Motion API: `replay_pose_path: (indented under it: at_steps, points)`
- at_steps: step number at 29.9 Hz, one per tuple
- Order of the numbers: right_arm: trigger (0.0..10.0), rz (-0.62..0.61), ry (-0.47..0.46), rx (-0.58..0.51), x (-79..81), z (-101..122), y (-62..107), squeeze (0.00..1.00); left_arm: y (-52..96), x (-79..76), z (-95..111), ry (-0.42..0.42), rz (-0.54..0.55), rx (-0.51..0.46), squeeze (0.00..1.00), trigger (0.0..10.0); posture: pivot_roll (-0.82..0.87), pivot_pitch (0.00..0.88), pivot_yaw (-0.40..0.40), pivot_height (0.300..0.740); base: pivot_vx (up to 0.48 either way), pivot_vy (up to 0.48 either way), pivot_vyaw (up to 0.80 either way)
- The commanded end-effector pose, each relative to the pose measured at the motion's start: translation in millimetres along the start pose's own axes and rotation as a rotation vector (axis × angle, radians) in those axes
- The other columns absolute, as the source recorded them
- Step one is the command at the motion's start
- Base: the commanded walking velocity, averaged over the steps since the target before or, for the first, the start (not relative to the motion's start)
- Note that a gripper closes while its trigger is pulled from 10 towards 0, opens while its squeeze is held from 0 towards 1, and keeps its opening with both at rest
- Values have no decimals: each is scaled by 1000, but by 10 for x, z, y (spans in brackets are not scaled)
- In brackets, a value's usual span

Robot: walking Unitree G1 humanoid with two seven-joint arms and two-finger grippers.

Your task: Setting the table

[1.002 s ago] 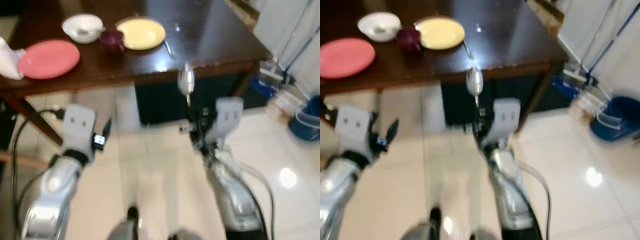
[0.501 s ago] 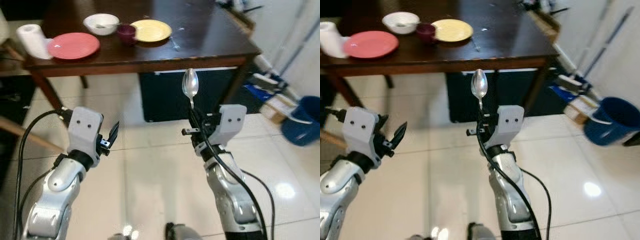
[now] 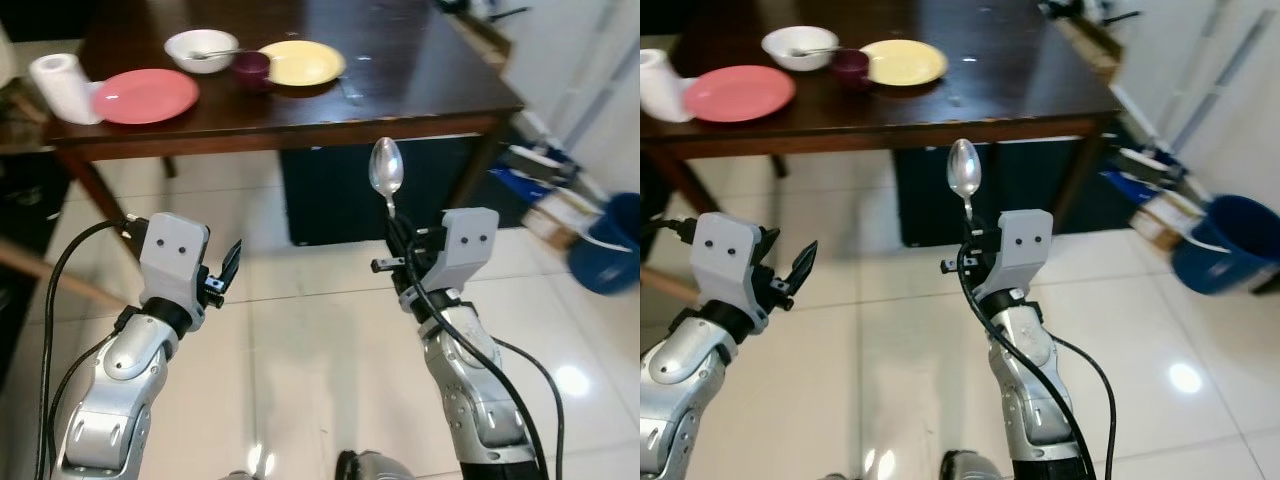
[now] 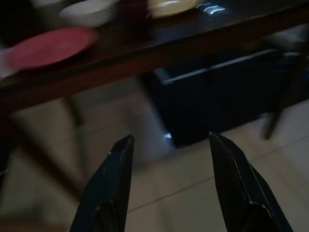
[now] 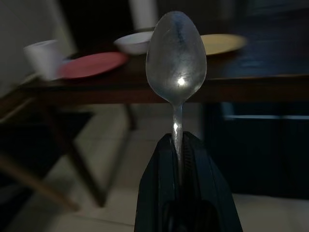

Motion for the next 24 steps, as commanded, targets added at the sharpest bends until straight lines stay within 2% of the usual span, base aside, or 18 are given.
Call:
replay_pose_path:
  at_steps: [1,11,14,17,24]
  points:
    - [10000,9,1,0,39,-7,4,0,3,-8,-56,4,2,20,0,10000,-77,107,26,740,480,0,794]
    - [10000,12,19,3,28,-7,2,0,5,-11,-57,-1,6,17,0,10000,-77,110,24,740,480,0,794]
    - [10000,33,31,6,58,-5,1,0,17,7,-16,-39,19,-9,0,10000,-75,116,24,740,480,0,794]
    - [10000,75,29,6,117,13,3,0,39,61,44,-11,51,-43,0,10000,-74,117,24,740,0,0,794]
    - [10000,187,1,25,276,18,34,0,34,67,35,-17,59,-38,0,10000,-72,118,21,740,0,0,794]
Point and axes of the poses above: a point about 5 cm out from each wrist's last joint towards the gripper, its own y axis pointing back from the gripper into the wrist, its own z axis along the axis of the wrist's last joint, x = y × z, the point moved 5 cm from there along -y, pointing out of the wrist towards the gripper, and after that the axes turned 12 degrees about -y, right-handed, at the moved point
